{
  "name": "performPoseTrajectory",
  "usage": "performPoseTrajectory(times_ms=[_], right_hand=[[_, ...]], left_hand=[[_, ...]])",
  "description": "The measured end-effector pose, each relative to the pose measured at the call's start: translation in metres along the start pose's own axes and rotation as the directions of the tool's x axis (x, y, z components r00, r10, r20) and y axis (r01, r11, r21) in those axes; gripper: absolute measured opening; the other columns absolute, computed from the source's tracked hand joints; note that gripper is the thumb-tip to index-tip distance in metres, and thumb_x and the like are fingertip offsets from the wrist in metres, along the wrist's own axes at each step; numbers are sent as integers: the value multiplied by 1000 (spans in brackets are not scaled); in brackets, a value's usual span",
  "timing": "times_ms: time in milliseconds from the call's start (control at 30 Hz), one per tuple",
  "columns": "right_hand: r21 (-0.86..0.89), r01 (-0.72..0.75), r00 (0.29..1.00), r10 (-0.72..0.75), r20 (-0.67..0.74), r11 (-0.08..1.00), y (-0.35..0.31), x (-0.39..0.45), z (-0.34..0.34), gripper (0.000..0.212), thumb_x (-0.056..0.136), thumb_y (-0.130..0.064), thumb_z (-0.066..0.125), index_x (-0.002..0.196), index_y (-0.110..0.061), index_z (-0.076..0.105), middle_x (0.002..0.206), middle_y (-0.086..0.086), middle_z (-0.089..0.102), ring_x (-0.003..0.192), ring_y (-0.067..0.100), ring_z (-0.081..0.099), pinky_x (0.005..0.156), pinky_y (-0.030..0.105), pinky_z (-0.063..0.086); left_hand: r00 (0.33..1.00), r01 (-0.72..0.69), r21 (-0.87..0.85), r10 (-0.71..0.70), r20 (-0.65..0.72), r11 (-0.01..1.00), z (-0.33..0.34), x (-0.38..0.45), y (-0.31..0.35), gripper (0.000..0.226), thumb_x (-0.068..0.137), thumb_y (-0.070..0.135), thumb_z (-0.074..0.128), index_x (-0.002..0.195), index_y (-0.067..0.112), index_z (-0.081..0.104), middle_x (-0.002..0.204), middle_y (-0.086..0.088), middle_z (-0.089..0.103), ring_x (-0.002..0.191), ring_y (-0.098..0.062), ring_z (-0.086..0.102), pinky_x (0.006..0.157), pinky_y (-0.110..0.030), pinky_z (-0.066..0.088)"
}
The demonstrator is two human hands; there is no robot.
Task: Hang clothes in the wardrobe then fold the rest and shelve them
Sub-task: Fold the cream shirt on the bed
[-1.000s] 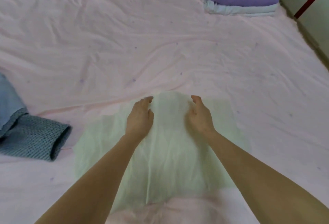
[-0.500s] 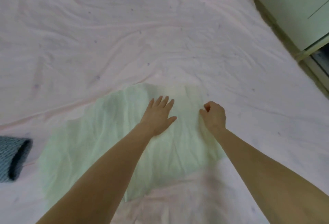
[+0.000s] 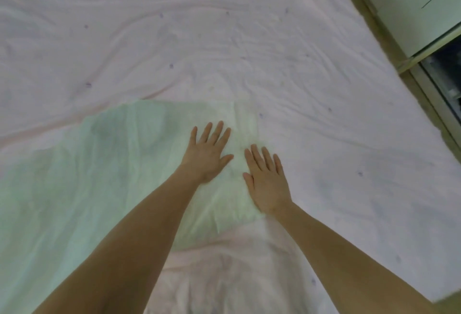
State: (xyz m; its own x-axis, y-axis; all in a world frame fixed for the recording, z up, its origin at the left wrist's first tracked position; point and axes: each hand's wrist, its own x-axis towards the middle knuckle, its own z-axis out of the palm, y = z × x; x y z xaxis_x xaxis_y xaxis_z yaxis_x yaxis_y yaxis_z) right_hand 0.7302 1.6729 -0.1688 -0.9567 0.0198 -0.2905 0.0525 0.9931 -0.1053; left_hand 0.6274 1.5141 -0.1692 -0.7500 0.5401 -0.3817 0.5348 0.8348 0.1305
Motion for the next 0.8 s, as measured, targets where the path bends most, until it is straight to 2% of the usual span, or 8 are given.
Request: performPoseTrajectory(times_ms=[67,167,333,400,467,567,667,800], right_hand=[[-45,-61,997,63,42,997,-1,3,2,74,87,-46,-8,154,-16,4,161,4,-2,149,24,-2,117,39,-13],[-44,-55,996,52,-73,998,-30,9,-20,65,94,-37,11,148,-5,29,157,17,20,146,31,17,117,41,-6],[93,322,946,-323,-14,942,-133,30,-56,65,91,-35,15,141,-4,43,151,17,35,141,33,31,117,44,15],[100,418,907,-421,15,903,-175,33,-58,67,90,-36,13,142,-5,42,152,16,34,141,32,31,117,45,16],[88,513,855,-518,36,854,-225,32,-50,70,89,-39,7,149,-10,31,157,13,23,146,28,19,119,40,7],[61,547,832,-550,79,835,-277,31,-33,62,97,-43,10,153,-17,14,161,7,5,149,23,1,119,38,-5],[33,491,858,-490,154,871,-303,32,-16,61,102,-46,24,154,-23,2,161,5,-7,148,21,-10,119,41,-9],[-30,440,885,-428,183,897,-310,40,1,66,97,-56,14,153,-27,-3,161,4,-13,147,21,-14,118,44,-12]], left_hand=[[997,70,-66,-71,-15,995,-8,-6,-7,66,101,52,15,153,21,-10,161,-2,-15,148,-23,-12,119,-48,-6],[978,196,-205,-207,-32,959,-21,-37,-28,63,102,46,20,154,18,-1,162,-4,-6,149,-21,-6,120,-46,-4],[888,402,-287,-446,-108,870,-35,-135,-105,58,103,39,31,153,15,16,161,-5,12,148,-21,7,120,-41,2],[791,510,-389,-596,-140,768,-29,-172,-136,58,101,36,39,150,11,23,158,-10,21,146,-26,17,119,-42,11],[619,617,-536,-776,-121,575,-18,-212,-167,62,97,35,49,147,5,28,151,-16,30,138,-33,30,113,-44,26],[400,678,-712,-904,149,182,-3,-241,-197,75,90,47,59,143,1,31,142,-20,37,130,-37,37,104,-46,35],[368,612,-790,-873,319,-30,12,-248,-214,79,78,53,71,132,2,42,130,-17,49,121,-34,48,97,-40,42],[321,505,-861,-911,259,-67,25,-246,-223,87,74,40,80,137,1,35,136,-18,39,126,-32,41,103,-36,36]])
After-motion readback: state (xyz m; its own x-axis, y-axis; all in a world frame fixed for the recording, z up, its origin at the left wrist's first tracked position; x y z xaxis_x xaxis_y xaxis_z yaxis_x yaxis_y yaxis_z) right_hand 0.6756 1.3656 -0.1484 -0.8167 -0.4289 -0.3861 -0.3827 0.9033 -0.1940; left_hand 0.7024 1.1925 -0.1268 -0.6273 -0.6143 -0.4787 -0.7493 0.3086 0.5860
